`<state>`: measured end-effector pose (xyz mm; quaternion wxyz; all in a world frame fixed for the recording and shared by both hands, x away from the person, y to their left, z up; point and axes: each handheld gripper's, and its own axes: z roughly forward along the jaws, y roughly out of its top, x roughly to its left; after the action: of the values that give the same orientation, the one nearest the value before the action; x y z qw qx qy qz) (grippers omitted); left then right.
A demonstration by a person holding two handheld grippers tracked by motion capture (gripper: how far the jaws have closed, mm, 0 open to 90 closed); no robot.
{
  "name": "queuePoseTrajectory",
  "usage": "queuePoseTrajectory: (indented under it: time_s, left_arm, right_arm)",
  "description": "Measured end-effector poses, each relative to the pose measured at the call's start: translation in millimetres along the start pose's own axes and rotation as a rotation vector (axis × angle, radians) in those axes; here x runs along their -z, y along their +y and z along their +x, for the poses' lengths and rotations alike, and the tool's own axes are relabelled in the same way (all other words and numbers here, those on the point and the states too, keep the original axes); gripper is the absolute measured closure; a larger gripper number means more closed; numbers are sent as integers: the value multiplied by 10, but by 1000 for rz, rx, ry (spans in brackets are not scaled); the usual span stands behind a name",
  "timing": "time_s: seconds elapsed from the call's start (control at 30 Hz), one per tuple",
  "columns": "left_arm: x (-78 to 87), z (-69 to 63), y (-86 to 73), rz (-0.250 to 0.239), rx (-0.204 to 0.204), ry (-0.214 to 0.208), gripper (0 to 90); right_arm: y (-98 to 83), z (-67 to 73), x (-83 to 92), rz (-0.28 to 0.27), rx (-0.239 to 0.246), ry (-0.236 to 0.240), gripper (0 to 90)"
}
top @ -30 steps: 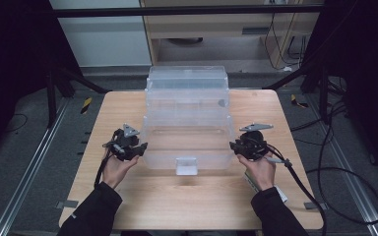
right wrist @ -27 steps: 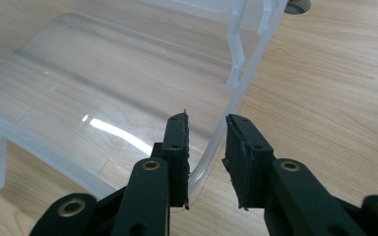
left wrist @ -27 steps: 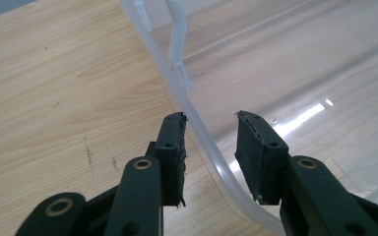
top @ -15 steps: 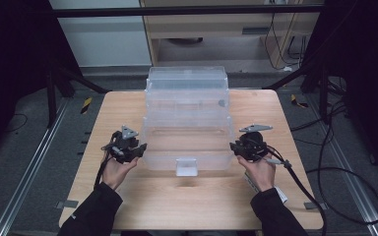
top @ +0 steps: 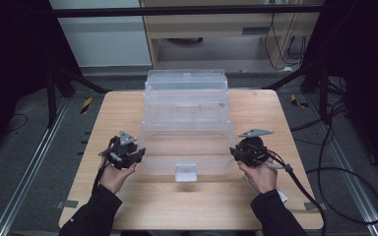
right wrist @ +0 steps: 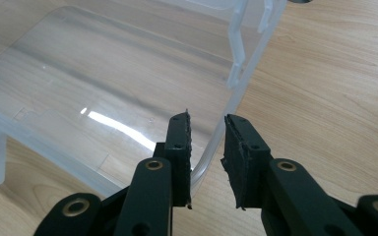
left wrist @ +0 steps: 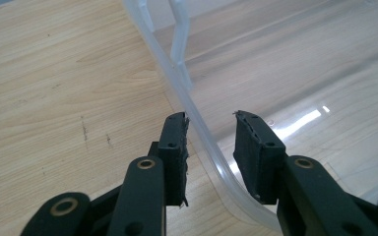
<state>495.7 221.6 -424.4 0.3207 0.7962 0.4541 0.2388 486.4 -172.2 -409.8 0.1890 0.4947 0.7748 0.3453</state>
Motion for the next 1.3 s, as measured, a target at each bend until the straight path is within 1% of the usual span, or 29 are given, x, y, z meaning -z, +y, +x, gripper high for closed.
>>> queuePoseTrajectory:
  time_s: [0.13, 0.23, 0.37, 0.67, 0.73, 0.87, 0.97, 1.03, 1.13, 1.2, 1.3]
  left_arm:
    - [22, -18, -21, -1, 2, 2, 651]
    - [34, -33, -33, -4, 0, 7, 653]
    - [48, -44, -45, -4, 0, 8, 654]
    - [97, -106, -86, -5, 11, 18, 657]
    - [105, -118, -91, -6, 5, 24, 656]
    - [102, -95, -87, -6, -1, 9, 643]
    - [103, -97, -83, -4, -13, 12, 641]
    - [107, -91, -78, 1, -21, 10, 626]
    - [148, -87, -60, -11, -31, 9, 594]
    - [184, -79, -46, -17, -40, 18, 584]
    - [267, -24, -22, -43, -25, 23, 558]
  right_arm:
    - [-24, 18, 59, -4, 11, 4, 758]
    - [-53, 36, 84, -9, 22, 0, 759]
    - [-71, 41, 97, -14, 21, 2, 759]
    - [-99, 68, 147, 5, 28, 2, 758]
    - [-102, 72, 151, 6, 27, 0, 758]
    - [-105, 75, 152, 4, 26, -1, 757]
    - [-104, 73, 148, 2, 30, -3, 750]
    - [-96, 64, 145, 9, 28, 11, 710]
    - [-78, 33, 163, -21, 45, 14, 672]
    - [-62, 4, 199, -34, 40, 18, 649]
    - [-39, -59, 287, -56, 38, 19, 614]
